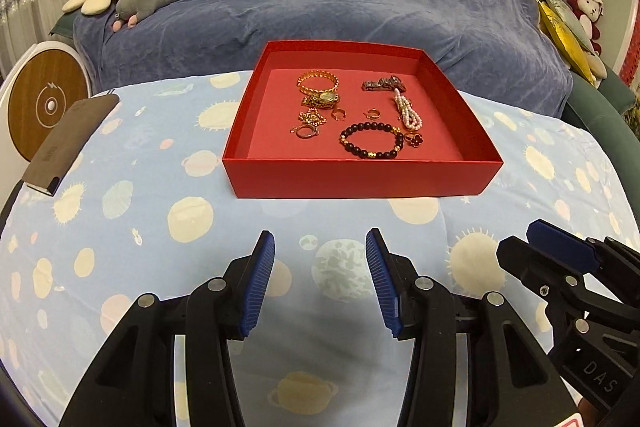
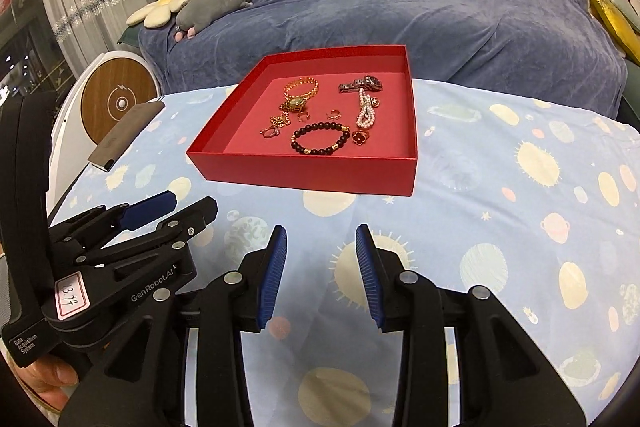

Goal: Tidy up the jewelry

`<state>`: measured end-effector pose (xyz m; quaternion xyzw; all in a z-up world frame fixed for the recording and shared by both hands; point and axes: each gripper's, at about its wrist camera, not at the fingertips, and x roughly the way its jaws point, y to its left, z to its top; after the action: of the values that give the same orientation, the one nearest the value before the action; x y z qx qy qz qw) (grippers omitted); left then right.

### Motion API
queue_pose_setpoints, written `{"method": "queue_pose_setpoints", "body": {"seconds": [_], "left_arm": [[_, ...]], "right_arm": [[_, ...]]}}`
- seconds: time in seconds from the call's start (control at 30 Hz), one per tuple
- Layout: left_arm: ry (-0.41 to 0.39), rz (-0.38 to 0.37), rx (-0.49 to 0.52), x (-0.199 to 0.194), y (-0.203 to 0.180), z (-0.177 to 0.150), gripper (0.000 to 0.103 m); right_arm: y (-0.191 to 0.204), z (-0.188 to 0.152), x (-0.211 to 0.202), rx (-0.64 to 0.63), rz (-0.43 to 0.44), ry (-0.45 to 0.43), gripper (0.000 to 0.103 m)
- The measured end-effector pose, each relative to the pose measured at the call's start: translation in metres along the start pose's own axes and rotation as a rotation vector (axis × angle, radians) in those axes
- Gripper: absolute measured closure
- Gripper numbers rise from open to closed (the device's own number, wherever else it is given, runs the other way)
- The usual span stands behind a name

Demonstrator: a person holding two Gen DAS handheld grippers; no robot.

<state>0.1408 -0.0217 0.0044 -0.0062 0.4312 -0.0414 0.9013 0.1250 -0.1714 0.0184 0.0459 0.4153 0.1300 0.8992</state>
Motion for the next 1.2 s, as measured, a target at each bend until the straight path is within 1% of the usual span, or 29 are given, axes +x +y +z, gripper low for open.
{"method": "queue_pose_setpoints", "body": {"seconds": [0.03, 0.07, 0.1, 0.17, 0.23, 0.33, 0.4, 0.43, 0.5, 0.63, 0.7, 0.77, 1.2], "left_arm": [[0.001, 0.0, 0.005, 0.0, 0.0, -0.001, 0.055], [0.0, 0.006, 0.01, 0.0, -0.001, -0.002, 0.049], [-0.007, 0.007, 0.013, -0.001, -0.003, -0.003, 0.044], [-0.019, 0.029, 0.016, -0.002, -0.004, -0.004, 0.044], [-0.023, 0.033, 0.024, -0.003, -0.005, -0.004, 0.044], [-0.023, 0.03, 0.006, -0.003, -0.002, -0.004, 0.043], [-0.024, 0.039, 0.002, -0.003, -0.001, -0.004, 0.039], [-0.024, 0.046, -0.002, -0.002, 0.0, -0.004, 0.037], [-0.023, 0.061, -0.016, -0.002, 0.003, -0.004, 0.031], [-0.03, 0.069, -0.032, -0.002, 0.006, -0.004, 0.025], [-0.033, 0.082, -0.029, -0.001, 0.007, -0.004, 0.019], [-0.037, 0.095, -0.026, 0.0, 0.008, -0.005, 0.017], [-0.035, 0.117, -0.008, 0.002, 0.006, -0.007, 0.017]], "right_arm": [[0.001, -0.001, 0.001, -0.002, -0.003, 0.0, 0.061], [0.002, -0.002, 0.001, -0.007, -0.007, -0.001, 0.057], [0.004, -0.003, 0.002, -0.014, -0.013, -0.002, 0.056], [0.005, -0.004, 0.003, -0.024, -0.029, -0.007, 0.056], [0.005, -0.005, 0.004, -0.023, -0.03, -0.005, 0.055], [0.004, -0.007, 0.005, -0.017, -0.042, -0.006, 0.051], [0.002, -0.008, 0.005, -0.003, -0.057, -0.014, 0.044], [0.001, -0.009, 0.005, 0.005, -0.062, -0.017, 0.042], [-0.002, -0.009, 0.004, 0.023, -0.07, -0.024, 0.033], [-0.006, -0.01, 0.004, 0.037, -0.081, -0.036, 0.024], [-0.006, -0.011, 0.003, 0.029, -0.096, -0.04, 0.018], [-0.006, -0.01, 0.004, 0.026, -0.102, -0.038, 0.014], [-0.004, -0.011, 0.005, 0.005, -0.117, -0.038, 0.012]]}}
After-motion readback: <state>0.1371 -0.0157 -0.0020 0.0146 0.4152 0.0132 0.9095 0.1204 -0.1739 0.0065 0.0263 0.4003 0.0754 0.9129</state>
